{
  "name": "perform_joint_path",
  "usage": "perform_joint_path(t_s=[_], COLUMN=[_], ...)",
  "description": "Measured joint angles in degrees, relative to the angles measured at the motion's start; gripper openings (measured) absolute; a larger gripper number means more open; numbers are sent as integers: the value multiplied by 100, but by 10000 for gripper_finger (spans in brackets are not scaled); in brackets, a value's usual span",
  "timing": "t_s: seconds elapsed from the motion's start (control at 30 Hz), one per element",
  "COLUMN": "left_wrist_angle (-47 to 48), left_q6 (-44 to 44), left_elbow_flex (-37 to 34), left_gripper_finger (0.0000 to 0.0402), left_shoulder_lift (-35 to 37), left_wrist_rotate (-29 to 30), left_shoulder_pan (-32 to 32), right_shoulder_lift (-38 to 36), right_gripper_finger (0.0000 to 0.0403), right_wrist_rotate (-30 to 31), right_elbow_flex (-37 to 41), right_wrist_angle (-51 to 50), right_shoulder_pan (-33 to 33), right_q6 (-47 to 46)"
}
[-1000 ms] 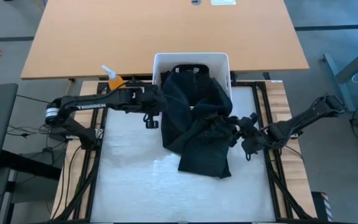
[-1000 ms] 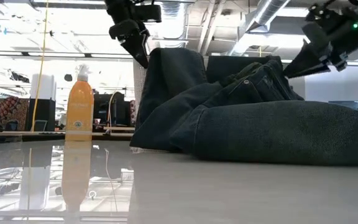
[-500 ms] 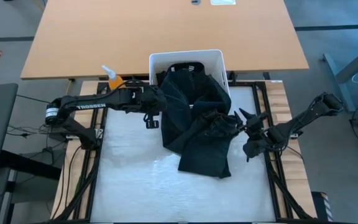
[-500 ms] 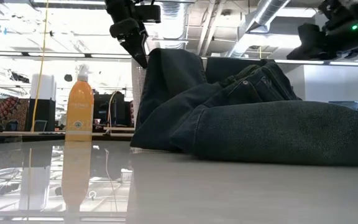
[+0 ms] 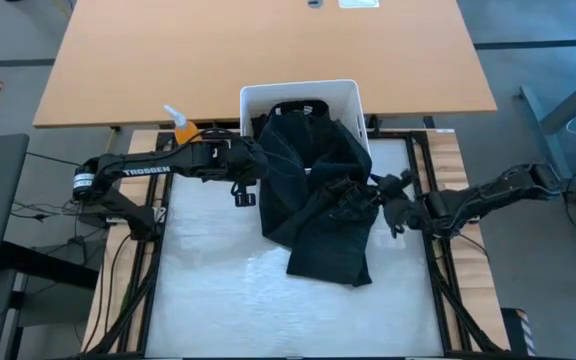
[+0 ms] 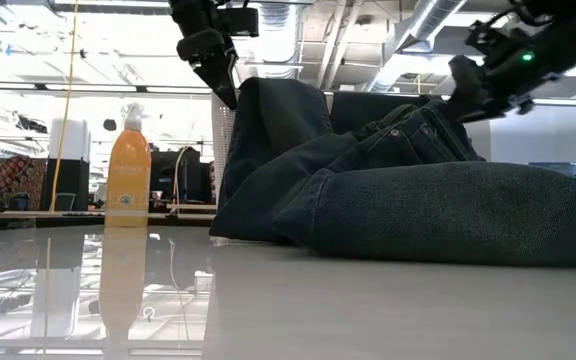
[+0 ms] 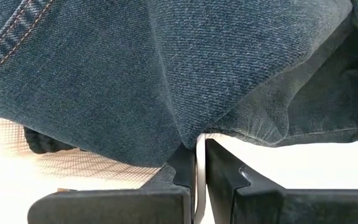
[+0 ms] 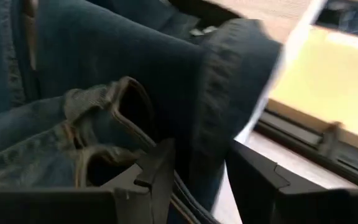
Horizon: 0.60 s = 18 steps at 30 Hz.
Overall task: Fold laundry
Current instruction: Fold the dark blue jeans from the white laundry organizer
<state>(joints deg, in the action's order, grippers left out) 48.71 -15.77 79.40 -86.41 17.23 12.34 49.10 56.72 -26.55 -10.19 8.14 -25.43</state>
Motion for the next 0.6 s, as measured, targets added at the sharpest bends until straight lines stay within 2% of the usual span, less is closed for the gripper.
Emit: perform_joint_path(t_s=[0.07,0.17,0.23,0.33,0.37,0.53,0.6], left_wrist_angle=[0,-16,-23,-20,-18,-15,-13], left_q6=[0,1,18,39,43,60,120], left_elbow_flex=[0,0,0,0,0,0,0], left_gripper_finger=[5,5,5,5,5,5,5], left_shoulder_lift=[0,0,0,0,0,0,0], left_wrist_rotate=[0,3,4,46,84,163,170], left_shoulder_pan=[0,0,2,11,11,18,20], right_shoulder_lift=[0,0,-5,-91,-133,-460,-661], right_gripper_finger=[178,160,120,34,25,30,27], right_wrist_rotate=[-492,-718,-845,-1124,-1190,-1255,-1565], right_elbow_flex=[0,0,0,-34,-70,-394,-546], right_wrist_angle=[246,299,319,306,290,245,272], right_shoulder_pan=[-375,-786,-885,-825,-766,-281,7], right_q6=[333,487,650,936,1031,1530,1916])
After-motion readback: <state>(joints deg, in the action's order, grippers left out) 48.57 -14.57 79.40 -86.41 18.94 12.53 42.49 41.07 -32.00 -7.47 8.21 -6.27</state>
